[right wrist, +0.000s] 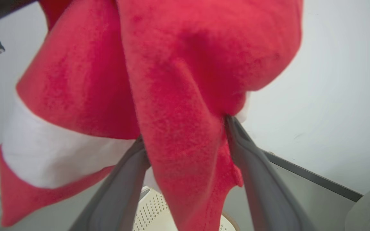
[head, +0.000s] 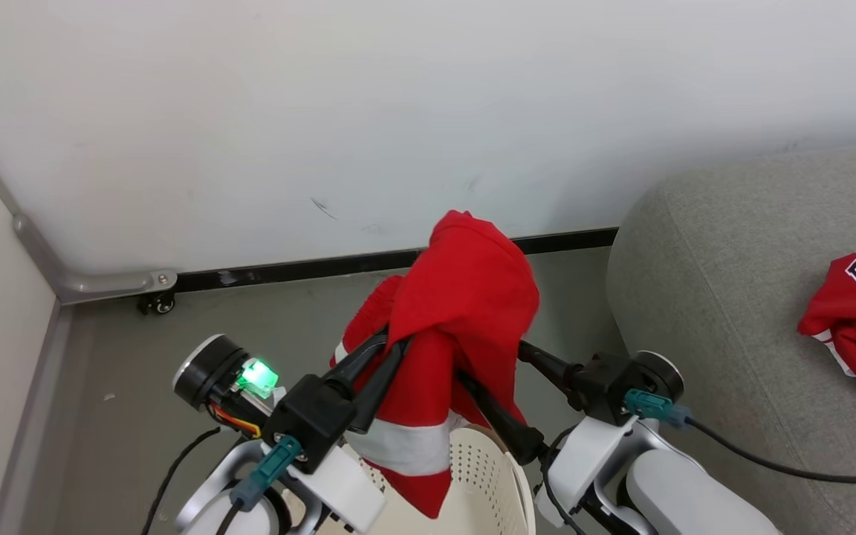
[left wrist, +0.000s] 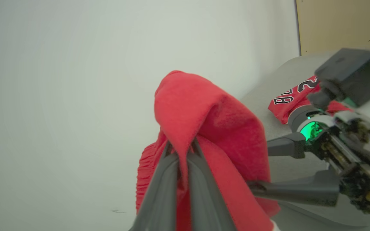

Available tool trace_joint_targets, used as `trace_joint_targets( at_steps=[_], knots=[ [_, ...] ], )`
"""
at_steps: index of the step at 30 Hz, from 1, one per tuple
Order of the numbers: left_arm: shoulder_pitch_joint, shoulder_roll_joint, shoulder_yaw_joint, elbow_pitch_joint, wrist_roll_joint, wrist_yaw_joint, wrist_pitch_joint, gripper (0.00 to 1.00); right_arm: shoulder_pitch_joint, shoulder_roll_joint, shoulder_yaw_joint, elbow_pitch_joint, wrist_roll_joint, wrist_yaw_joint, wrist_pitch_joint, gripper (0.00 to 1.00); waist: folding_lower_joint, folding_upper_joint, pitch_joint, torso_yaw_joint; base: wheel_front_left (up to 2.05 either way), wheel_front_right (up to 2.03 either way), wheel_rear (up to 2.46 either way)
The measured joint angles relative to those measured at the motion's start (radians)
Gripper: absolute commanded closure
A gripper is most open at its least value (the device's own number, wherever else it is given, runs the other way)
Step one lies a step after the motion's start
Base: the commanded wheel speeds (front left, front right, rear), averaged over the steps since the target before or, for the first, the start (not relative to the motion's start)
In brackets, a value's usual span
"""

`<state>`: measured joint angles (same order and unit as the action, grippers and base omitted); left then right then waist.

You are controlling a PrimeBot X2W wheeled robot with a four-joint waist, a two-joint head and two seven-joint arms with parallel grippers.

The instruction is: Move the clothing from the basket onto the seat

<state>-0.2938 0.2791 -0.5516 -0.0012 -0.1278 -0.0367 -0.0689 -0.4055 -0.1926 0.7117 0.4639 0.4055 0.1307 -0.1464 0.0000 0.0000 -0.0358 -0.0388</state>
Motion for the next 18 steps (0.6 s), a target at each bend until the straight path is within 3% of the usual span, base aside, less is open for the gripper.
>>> trace_joint_targets(
  at_steps=[5,6,7,8,9,18],
  knots=[
    [-0.001,-0.012,-0.018,-0.007,0.000,-0.008,0.010,1.00,-0.034,0.011,0.026,0.012,0.000,0.000,-0.010,0.00,0.0000,0.0000,0.001,0.010,0.00,0.00,0.00],
    [-0.001,-0.015,-0.019,-0.007,0.000,-0.009,0.013,1.00,-0.040,0.013,0.035,0.014,0.000,0.000,-0.012,0.26,0.0000,0.0000,0.001,0.011,0.00,0.00,0.00],
    [-0.001,-0.017,-0.020,-0.007,0.000,-0.009,0.016,1.00,-0.048,0.014,0.042,0.016,0.000,0.000,-0.013,0.61,0.0000,0.0000,0.002,0.013,0.00,0.00,0.00],
    [-0.001,-0.020,-0.021,-0.007,-0.001,-0.009,0.016,1.00,-0.054,0.015,0.046,0.018,0.000,0.000,-0.017,0.87,0.0000,0.0000,0.002,0.014,0.00,0.00,0.00],
    [-0.001,-0.023,-0.021,-0.007,-0.001,-0.009,0.016,1.00,-0.059,0.016,0.049,0.021,0.000,0.000,-0.022,1.00,0.0000,0.0000,0.003,0.015,0.00,0.00,0.00],
    [0.003,-0.031,-0.005,0.011,-0.033,-0.002,0.017,1.00,-0.073,0.002,0.052,0.053,0.003,0.000,-0.040,1.00,0.0000,0.0000,0.009,0.011,0.00,0.00,0.00]
  ],
)
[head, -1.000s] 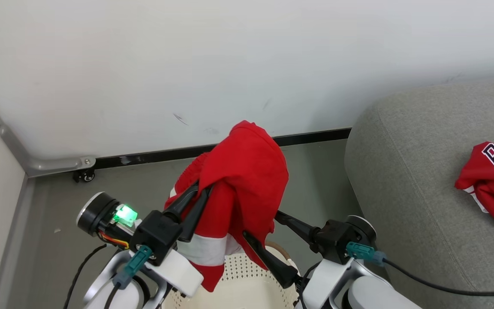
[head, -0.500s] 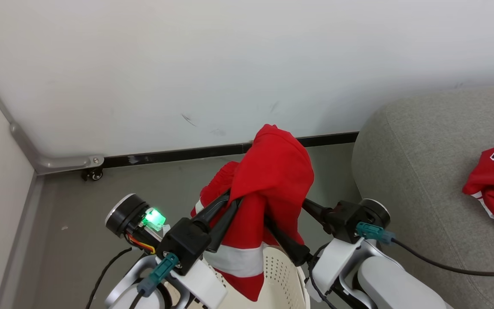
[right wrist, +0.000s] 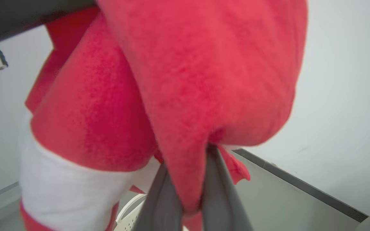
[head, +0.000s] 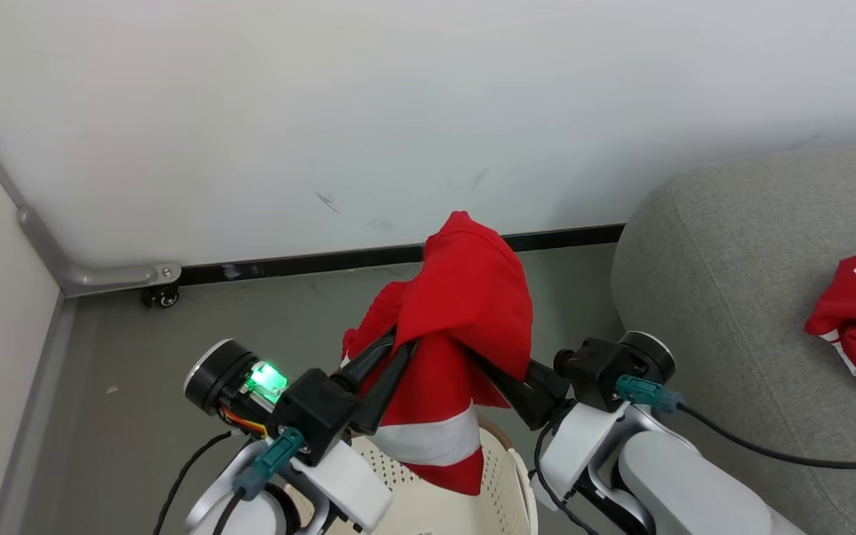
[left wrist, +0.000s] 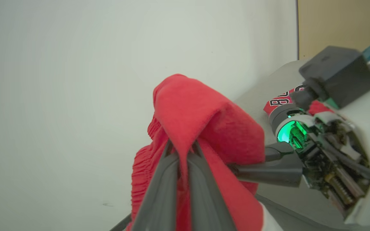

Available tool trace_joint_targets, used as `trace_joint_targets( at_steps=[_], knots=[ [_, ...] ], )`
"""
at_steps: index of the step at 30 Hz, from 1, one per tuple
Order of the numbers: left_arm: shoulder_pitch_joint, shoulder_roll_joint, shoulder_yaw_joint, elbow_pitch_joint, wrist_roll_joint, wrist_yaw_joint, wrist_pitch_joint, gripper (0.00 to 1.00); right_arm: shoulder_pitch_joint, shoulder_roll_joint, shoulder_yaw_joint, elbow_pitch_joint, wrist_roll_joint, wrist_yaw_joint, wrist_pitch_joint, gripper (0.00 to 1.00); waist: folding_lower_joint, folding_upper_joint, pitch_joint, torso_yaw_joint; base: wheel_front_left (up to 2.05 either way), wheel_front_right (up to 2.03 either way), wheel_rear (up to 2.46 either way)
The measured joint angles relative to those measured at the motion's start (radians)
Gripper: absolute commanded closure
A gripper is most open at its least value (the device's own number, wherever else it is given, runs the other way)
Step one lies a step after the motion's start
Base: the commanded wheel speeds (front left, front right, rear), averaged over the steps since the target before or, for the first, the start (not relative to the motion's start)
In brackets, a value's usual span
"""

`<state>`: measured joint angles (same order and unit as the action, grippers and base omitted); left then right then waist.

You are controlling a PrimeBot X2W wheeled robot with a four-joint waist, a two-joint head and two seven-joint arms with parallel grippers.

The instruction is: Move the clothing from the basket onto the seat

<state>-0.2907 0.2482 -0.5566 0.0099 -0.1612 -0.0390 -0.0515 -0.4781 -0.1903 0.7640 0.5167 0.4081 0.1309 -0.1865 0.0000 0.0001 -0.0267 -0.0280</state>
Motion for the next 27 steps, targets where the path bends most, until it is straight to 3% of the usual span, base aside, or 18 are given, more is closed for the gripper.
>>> trace_joint_targets(
  at_steps=[12,15,16,17,19,20,27],
  knots=[
    [0.048,-0.025,0.047,0.084,-0.077,0.013,-0.021,1.00,0.005,-0.031,-0.050,-0.003,0.068,0.001,-0.022,1.00,0.0000,0.0000,0.000,-0.037,0.00,0.00,0.00],
    [0.059,-0.035,0.054,0.096,-0.094,0.013,-0.033,0.67,0.007,-0.028,-0.071,-0.010,0.089,0.001,-0.030,1.00,0.0000,0.0000,-0.001,-0.048,0.00,0.00,0.00],
    [0.063,-0.038,0.054,0.100,-0.094,0.013,-0.040,0.50,0.007,-0.028,-0.077,-0.012,0.093,0.001,-0.032,1.00,0.0000,0.0000,-0.001,-0.052,0.00,0.00,0.00],
    [0.065,-0.042,0.055,0.103,-0.096,0.013,-0.044,0.14,0.007,-0.028,-0.081,-0.014,0.094,0.001,-0.032,1.00,0.0000,0.0000,-0.002,-0.056,0.00,0.00,0.00],
    [0.065,-0.050,0.055,0.110,-0.115,0.013,-0.053,0.02,0.007,-0.028,-0.087,-0.016,0.095,0.001,-0.032,1.00,0.0000,0.0000,-0.003,-0.063,0.00,0.00,0.00],
    [0.065,-0.050,0.055,0.110,-0.115,0.013,-0.053,0.00,0.007,-0.028,-0.087,-0.016,0.095,0.001,-0.032,1.00,0.0000,0.0000,-0.003,-0.063,0.00,0.00,0.00],
    [0.073,-0.056,0.067,0.137,-0.136,0.012,-0.085,0.00,0.004,-0.051,-0.140,-0.010,0.111,0.001,-0.035,1.00,0.0000,0.0000,-0.007,-0.083,0.00,0.00,0.00]
  ],
)
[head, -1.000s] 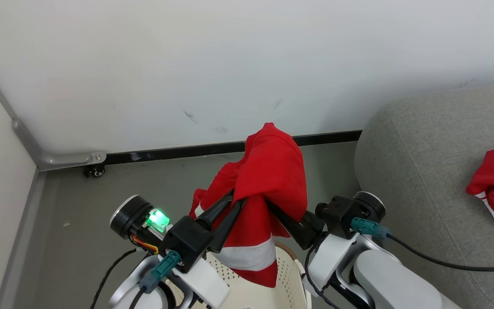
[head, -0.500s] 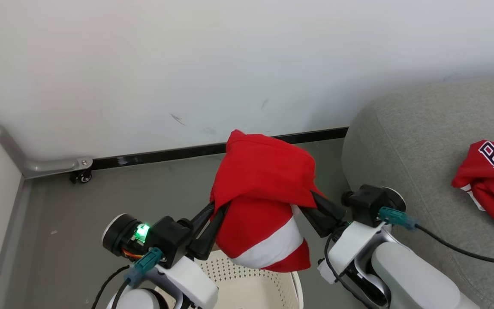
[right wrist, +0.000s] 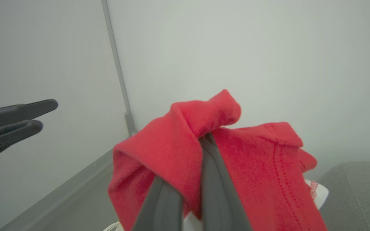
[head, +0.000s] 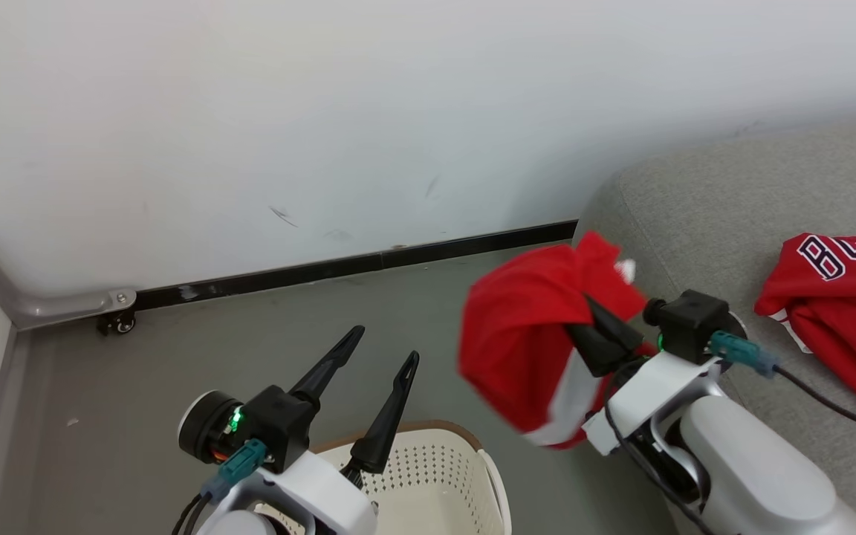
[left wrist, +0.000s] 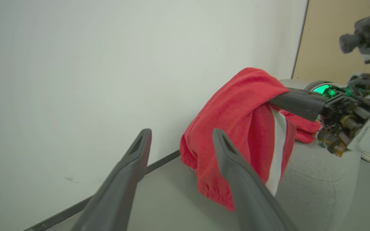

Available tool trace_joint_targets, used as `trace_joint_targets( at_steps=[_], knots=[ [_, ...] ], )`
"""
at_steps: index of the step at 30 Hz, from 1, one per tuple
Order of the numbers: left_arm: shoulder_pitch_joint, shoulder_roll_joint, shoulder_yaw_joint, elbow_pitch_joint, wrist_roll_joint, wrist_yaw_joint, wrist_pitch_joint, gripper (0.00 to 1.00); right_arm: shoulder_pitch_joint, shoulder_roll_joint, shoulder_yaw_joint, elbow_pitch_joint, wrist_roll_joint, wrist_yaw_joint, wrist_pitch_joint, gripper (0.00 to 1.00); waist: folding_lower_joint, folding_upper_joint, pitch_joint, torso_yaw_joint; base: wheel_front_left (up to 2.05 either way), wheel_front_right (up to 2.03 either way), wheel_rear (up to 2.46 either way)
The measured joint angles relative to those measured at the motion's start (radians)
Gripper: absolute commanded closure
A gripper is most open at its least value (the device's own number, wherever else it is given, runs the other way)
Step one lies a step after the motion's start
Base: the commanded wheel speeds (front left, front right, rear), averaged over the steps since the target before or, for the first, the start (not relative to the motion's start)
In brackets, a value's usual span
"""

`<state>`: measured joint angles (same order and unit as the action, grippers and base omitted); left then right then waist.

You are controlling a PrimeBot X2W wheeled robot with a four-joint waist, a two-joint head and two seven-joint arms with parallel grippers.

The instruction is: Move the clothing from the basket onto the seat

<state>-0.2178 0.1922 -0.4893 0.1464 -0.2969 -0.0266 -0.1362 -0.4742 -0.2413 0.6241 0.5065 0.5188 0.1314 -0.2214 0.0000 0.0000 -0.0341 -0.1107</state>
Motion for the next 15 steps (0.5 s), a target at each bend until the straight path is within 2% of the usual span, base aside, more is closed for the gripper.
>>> trace_joint_targets(
  at_steps=[15],
  knots=[
    [0.033,-0.020,-0.017,0.030,-0.016,-0.019,-0.041,0.00,0.020,-0.084,-0.151,0.010,0.000,0.000,-0.018,1.00,0.0000,0.0000,-0.016,-0.035,0.00,0.00,0.00]
  ],
)
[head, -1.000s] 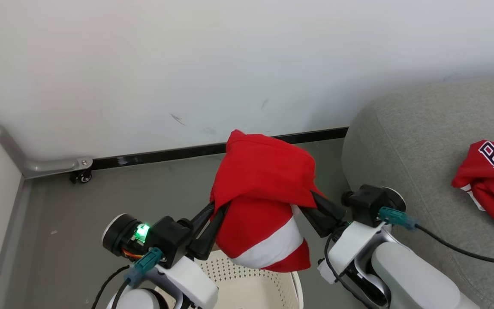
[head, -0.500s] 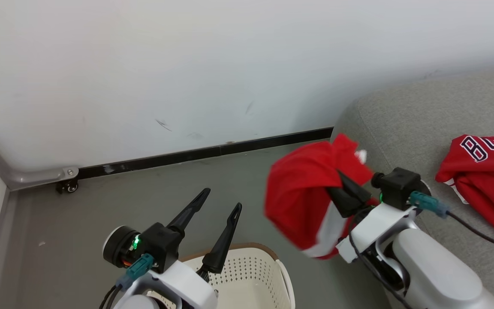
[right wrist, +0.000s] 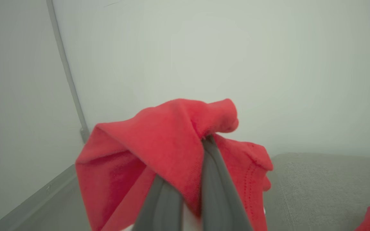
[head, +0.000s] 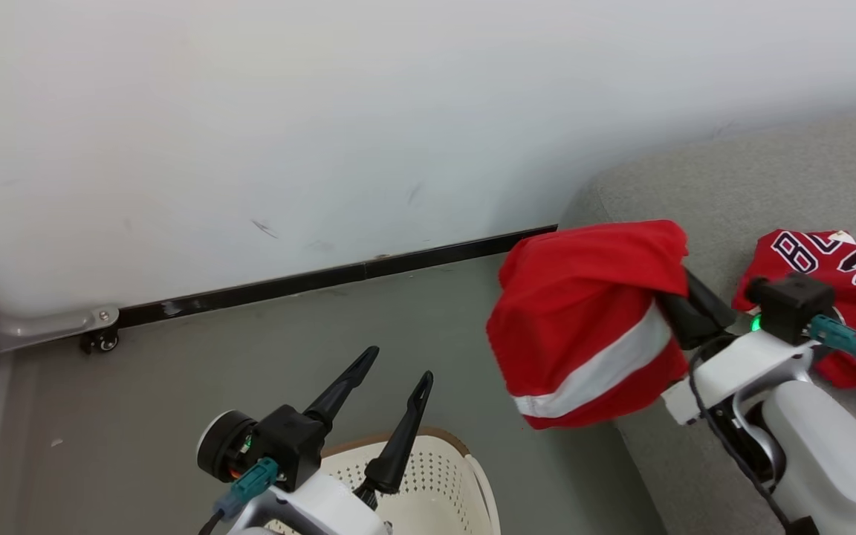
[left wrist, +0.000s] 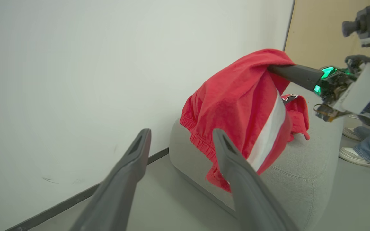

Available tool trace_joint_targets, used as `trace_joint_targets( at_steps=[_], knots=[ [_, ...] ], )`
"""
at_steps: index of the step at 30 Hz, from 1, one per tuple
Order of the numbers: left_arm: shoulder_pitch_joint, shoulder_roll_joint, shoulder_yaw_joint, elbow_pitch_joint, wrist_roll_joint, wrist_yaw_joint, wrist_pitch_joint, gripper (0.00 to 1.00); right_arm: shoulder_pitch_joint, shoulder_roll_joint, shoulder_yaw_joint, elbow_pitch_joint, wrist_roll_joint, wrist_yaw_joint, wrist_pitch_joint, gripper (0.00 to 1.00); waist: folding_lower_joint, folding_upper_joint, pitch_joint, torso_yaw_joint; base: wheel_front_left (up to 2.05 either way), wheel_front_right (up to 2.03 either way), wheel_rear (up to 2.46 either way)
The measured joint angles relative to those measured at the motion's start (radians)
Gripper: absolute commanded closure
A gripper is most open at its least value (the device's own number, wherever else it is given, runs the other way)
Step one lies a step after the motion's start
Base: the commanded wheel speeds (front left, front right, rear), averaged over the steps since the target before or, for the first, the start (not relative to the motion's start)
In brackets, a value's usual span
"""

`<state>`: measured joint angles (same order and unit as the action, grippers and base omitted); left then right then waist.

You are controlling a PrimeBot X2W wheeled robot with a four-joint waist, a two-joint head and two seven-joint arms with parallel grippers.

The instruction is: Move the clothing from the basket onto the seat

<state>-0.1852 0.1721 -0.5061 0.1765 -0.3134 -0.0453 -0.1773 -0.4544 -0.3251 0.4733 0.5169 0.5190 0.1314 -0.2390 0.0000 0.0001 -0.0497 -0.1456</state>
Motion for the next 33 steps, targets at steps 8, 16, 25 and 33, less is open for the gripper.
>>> trace_joint_targets(
  at_steps=[8,16,25,33],
  knots=[
    [0.000,-0.021,-0.028,0.002,0.000,-0.014,-0.014,0.00,0.042,-0.030,-0.077,-0.014,-0.003,0.000,-0.002,1.00,0.0000,0.0000,-0.004,-0.030,0.00,0.00,0.00],
    [0.000,-0.040,-0.069,0.006,0.000,-0.026,-0.018,0.00,0.102,-0.043,-0.143,-0.043,-0.033,0.000,-0.003,1.00,0.0000,0.0000,-0.007,-0.075,0.00,0.00,0.00],
    [0.000,-0.054,-0.087,0.018,0.000,-0.035,-0.027,0.00,0.153,-0.044,-0.212,-0.086,-0.051,0.000,-0.003,1.00,0.0000,0.0000,-0.007,-0.130,0.00,0.00,0.00],
    [0.000,-0.063,-0.094,0.025,0.000,-0.035,-0.035,0.00,0.200,-0.041,-0.259,-0.125,-0.078,0.000,-0.004,1.00,0.0000,0.0000,-0.006,-0.182,0.00,0.00,0.00]
  ],
)
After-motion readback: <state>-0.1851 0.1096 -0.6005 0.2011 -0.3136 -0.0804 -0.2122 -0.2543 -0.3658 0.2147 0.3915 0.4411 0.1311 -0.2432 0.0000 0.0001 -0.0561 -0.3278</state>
